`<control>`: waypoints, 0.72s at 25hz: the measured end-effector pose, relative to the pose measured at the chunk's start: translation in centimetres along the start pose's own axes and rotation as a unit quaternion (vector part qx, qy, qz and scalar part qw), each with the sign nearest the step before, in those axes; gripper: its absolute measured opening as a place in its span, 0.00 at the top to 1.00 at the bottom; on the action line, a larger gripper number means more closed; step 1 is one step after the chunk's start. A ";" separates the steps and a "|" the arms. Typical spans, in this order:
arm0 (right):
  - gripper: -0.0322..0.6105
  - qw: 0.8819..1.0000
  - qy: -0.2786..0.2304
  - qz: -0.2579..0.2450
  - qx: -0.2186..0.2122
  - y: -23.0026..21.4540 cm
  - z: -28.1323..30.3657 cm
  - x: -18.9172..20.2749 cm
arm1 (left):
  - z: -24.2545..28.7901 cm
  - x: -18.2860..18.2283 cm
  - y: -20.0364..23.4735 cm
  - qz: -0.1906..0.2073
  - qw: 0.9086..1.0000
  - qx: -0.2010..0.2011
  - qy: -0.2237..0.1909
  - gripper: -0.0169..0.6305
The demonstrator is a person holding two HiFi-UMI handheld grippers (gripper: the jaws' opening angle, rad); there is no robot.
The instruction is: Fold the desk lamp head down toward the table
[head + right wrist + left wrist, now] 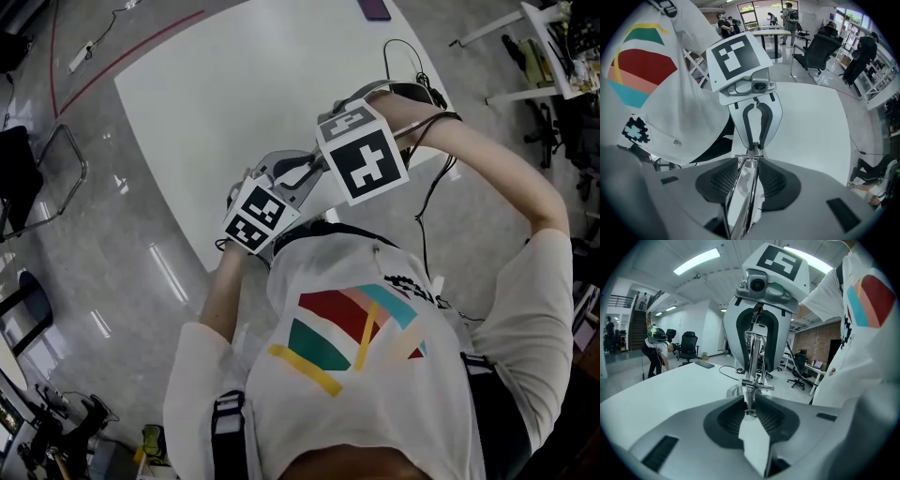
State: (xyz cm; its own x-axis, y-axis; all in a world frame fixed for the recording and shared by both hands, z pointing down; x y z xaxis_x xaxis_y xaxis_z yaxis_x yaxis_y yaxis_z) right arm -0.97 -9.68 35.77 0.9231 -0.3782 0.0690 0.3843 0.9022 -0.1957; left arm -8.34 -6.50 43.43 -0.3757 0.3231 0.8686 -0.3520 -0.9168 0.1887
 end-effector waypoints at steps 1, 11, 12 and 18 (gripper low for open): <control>0.73 1.000 -0.001 -0.003 0.001 0.0 0.0 0.0 | 0.0 0.0 0.0 -0.001 1.000 -0.002 0.001 0.80; 0.73 0.991 -0.116 0.015 0.067 1.5 -3.9 0.3 | -1.3 -0.6 0.0 0.003 0.999 -0.046 -0.019 0.80; 0.73 0.987 -0.135 0.023 0.085 1.8 -4.7 0.6 | -2.1 -1.1 0.4 -0.006 0.997 -0.059 -0.039 0.80; 0.73 0.936 -0.261 0.103 0.214 4.3 -9.1 3.1 | -6.4 -8.4 1.7 -0.016 0.979 -0.112 -0.170 0.80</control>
State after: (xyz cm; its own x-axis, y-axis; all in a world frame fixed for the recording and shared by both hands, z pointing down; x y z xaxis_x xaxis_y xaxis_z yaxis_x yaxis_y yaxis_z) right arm 3.39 -8.89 26.26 0.8151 -0.1351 0.5634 0.0644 0.9875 0.1436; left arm -11.30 -9.29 33.51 -0.0679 0.2190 0.9734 -0.5524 -0.8207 0.1461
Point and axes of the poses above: the fingertips, and each gripper's own axes: z forward along the fingers, y to its left, x out of its underside, the point moved 9 cm from there along -z, backward along the fingers, and after that the axes turned 1 degree about -x, right-handed, at the moved point
